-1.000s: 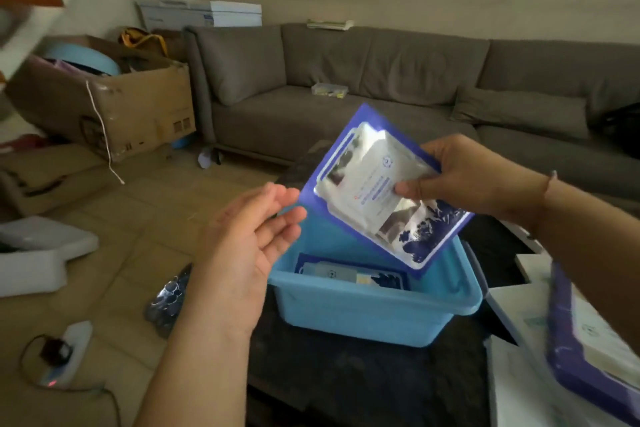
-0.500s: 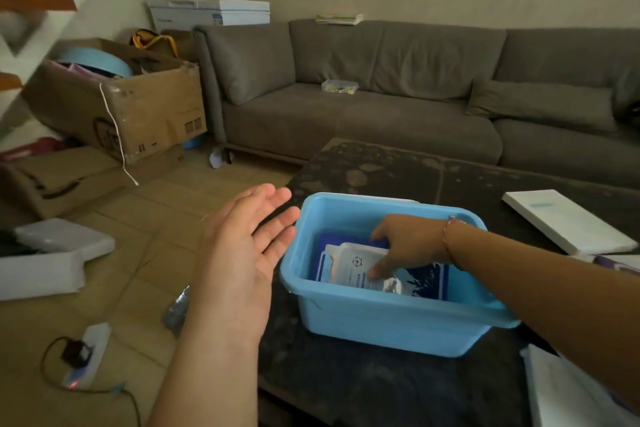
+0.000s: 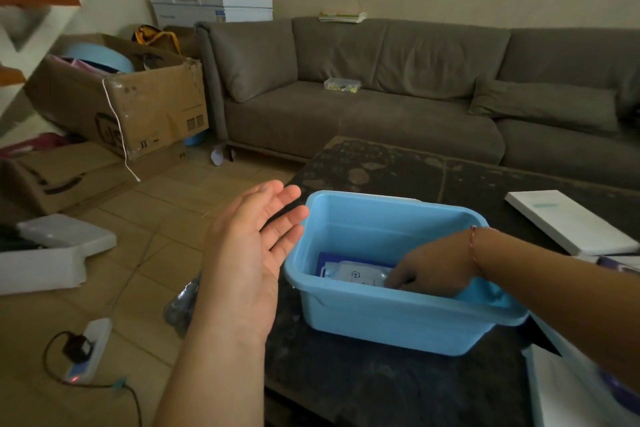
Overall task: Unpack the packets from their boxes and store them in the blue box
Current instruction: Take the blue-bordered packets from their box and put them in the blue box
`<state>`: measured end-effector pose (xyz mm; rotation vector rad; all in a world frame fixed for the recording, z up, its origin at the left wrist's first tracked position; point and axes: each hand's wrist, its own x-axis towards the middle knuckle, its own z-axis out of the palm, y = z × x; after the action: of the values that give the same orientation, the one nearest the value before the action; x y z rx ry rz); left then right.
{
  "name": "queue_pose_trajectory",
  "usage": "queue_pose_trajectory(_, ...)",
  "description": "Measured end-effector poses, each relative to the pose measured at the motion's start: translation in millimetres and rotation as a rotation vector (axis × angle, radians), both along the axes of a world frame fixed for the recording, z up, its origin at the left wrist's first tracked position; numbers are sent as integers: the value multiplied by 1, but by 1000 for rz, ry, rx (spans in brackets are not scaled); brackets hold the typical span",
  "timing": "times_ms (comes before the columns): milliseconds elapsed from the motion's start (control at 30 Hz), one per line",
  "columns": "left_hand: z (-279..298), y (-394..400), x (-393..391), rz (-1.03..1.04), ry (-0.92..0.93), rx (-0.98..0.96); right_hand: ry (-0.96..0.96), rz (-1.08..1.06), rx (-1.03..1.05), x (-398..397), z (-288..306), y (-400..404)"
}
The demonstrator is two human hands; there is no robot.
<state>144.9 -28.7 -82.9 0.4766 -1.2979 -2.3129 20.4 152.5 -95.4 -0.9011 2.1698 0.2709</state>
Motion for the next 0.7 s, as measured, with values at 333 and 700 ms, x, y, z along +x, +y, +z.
queue_pose_trajectory(333, 5, 31, -5, 147, 125, -181, 333, -151, -495, 20, 32, 31)
queue_pose_trajectory(700, -24, 176, 16, -516, 675, -1216, 820, -728, -994, 154, -1, 260)
